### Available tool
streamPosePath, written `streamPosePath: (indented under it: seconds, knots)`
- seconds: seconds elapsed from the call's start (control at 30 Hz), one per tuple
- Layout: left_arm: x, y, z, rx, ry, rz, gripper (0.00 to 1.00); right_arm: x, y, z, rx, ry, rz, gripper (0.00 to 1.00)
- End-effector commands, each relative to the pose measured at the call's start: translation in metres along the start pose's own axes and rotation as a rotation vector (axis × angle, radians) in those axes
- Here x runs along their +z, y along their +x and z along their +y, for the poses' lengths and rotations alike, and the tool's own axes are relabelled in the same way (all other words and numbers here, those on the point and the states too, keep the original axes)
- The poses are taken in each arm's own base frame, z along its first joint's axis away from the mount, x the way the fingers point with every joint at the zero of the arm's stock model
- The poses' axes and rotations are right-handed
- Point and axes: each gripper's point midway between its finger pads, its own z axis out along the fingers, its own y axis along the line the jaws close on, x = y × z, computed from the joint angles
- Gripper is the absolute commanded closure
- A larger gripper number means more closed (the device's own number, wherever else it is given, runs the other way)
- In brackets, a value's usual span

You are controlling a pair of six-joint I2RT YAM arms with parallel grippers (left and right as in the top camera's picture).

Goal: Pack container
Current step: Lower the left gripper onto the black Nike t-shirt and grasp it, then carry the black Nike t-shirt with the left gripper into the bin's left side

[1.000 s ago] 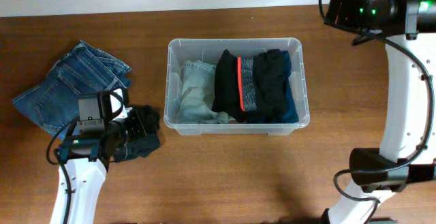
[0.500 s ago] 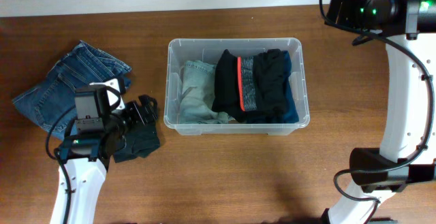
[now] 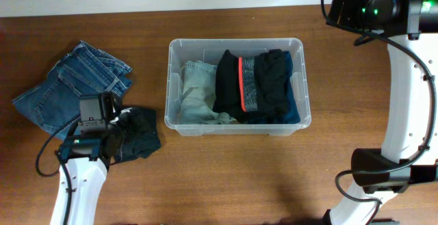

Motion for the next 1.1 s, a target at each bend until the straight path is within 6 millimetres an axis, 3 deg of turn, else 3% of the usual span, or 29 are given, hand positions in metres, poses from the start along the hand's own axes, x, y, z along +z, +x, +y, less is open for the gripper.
streamPosePath:
  seconds: [0.0, 0.2, 0.33, 0.57, 0.6, 0.63, 0.67, 0.7, 0.73, 0.9, 1.0, 1.07]
  knots:
    - [0.015, 0.000, 0.016, -0.057, -0.107, 0.012, 0.01, -0.002, -0.002, -0.005, 0.010, 0.018, -0.008, 0.02]
    - [0.061, 0.013, 0.020, -0.047, -0.158, 0.122, 0.01, -0.002, -0.002, -0.005, 0.010, 0.018, -0.008, 0.02]
    - [0.090, 0.034, 0.028, -0.037, -0.205, 0.223, 0.01, -0.002, -0.002, -0.005, 0.010, 0.018, -0.008, 0.02]
    - [0.121, 0.067, 0.042, -0.022, -0.271, 0.365, 0.04, -0.002, -0.002, -0.005, 0.010, 0.018, -0.008, 0.02]
    - [0.123, 0.070, 0.043, -0.021, -0.277, 0.378, 0.11, -0.002, -0.002, -0.005, 0.010, 0.018, -0.008, 0.02]
    - [0.124, 0.071, 0.043, -0.021, -0.278, 0.382, 0.24, -0.002, -0.002, -0.005, 0.010, 0.018, -0.008, 0.02]
    - [0.123, 0.072, 0.044, -0.020, -0.279, 0.384, 0.39, -0.002, -0.002, -0.005, 0.010, 0.018, -0.008, 0.02]
    - [0.123, 0.072, 0.044, -0.020, -0.279, 0.384, 0.62, -0.002, -0.002, -0.005, 0.010, 0.018, -0.008, 0.02]
    - [0.123, 0.072, 0.044, -0.020, -0.279, 0.385, 0.75, -0.002, -0.002, -0.005, 0.009, 0.018, -0.008, 0.02]
    - [0.116, 0.064, 0.043, -0.017, -0.292, 0.381, 0.97, -0.002, -0.002, -0.005, 0.010, 0.018, -0.008, 0.02]
    - [0.096, 0.038, 0.040, -0.008, -0.325, 0.348, 1.00, -0.002, -0.002, -0.005, 0.010, 0.018, -0.008, 0.01]
    - [0.075, 0.009, 0.035, -0.005, -0.340, 0.293, 0.99, -0.002, -0.002, -0.005, 0.010, 0.018, -0.008, 0.02]
